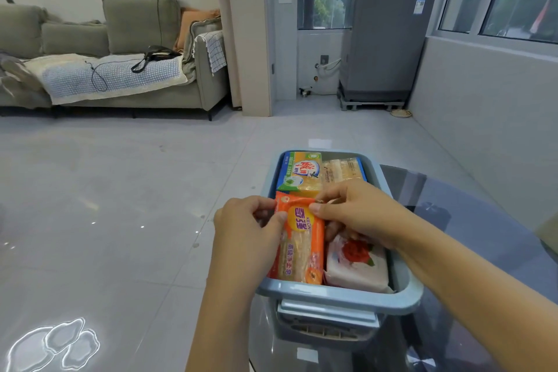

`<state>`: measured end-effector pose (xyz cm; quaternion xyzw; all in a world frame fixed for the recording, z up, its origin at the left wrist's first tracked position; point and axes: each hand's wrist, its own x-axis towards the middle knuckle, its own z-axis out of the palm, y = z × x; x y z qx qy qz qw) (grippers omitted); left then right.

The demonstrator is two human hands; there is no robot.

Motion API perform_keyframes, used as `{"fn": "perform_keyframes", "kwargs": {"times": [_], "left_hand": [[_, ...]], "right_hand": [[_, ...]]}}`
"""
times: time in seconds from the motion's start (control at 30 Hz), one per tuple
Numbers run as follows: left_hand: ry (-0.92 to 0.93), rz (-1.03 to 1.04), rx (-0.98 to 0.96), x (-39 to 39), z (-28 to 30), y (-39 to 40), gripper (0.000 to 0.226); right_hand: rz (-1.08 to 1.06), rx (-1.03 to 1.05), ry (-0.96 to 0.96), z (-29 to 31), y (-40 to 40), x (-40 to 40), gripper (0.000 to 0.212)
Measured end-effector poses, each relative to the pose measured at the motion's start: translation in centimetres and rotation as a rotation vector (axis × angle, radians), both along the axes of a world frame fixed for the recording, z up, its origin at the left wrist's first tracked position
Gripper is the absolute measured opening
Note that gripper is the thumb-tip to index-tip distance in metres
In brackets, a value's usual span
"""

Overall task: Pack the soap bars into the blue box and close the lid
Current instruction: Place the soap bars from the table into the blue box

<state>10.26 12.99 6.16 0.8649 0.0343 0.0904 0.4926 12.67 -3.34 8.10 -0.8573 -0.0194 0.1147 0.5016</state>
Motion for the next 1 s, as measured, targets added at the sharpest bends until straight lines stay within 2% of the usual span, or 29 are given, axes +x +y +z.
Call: {"fn": "perform_keyframes", "kwargs": {"times": [0.1, 0.17, 0.23, 0.37, 0.5, 0.6, 0.7, 0.8, 0.93, 1.0], "left_hand": [[0.043, 0.007, 0.131, 0.0, -0.1, 0.0, 0.038], [0.081, -0.03, 0.095, 0.0, -0.2, 0.2, 0.051], [0.113, -0.068, 0.02, 0.0, -0.2, 0.3, 0.055], [0.105, -0.069, -0.005, -0.1, -0.3, 0.4, 0.055], [0.105, -0.061, -0.067, -0.4, -0.3, 0.5, 0.054], [0.101, -0.059, -0.13, -0.6, -0.4, 0.6, 0.052], [0.099, -0.047, -0.212, -0.7, -0.5, 0.7, 0.052], [0.111, -0.064, -0.28, -0.9, -0.6, 0.9, 0.048], [0.155, -0.083, -0.368, -1.7, -0.7, 0.8, 0.046], [0.157, -0.054, -0.4, -1.9, -0.9, 0.4, 0.051]], "right_hand": [[0.049, -0.346, -0.175, -0.6, 0.2, 0.0, 0.022], [0.025, -0.464, -0.265, -0.8, 0.3, 0.0, 0.028], [-0.017, -0.394, -0.253, -0.8, 0.1, 0.0, 0.03], [-0.004, -0.382, -0.222, -1.0, 0.1, 0.1, 0.026], [-0.191, -0.243, -0.37, -0.6, -0.3, -0.4, 0.014], [-0.219, -0.229, -0.424, -0.7, -0.6, -2.1, 0.008], [-0.293, -0.255, -0.414, -1.3, -1.4, -3.5, 0.02], [-0.403, -0.468, -0.41, -1.4, -2.1, -4.1, 0.045], [-0.483, -0.166, -0.18, -0.8, -3.2, -3.3, 0.048], [-0.511, -0.092, -0.157, -0.5, -4.0, -2.5, 0.043]]}}
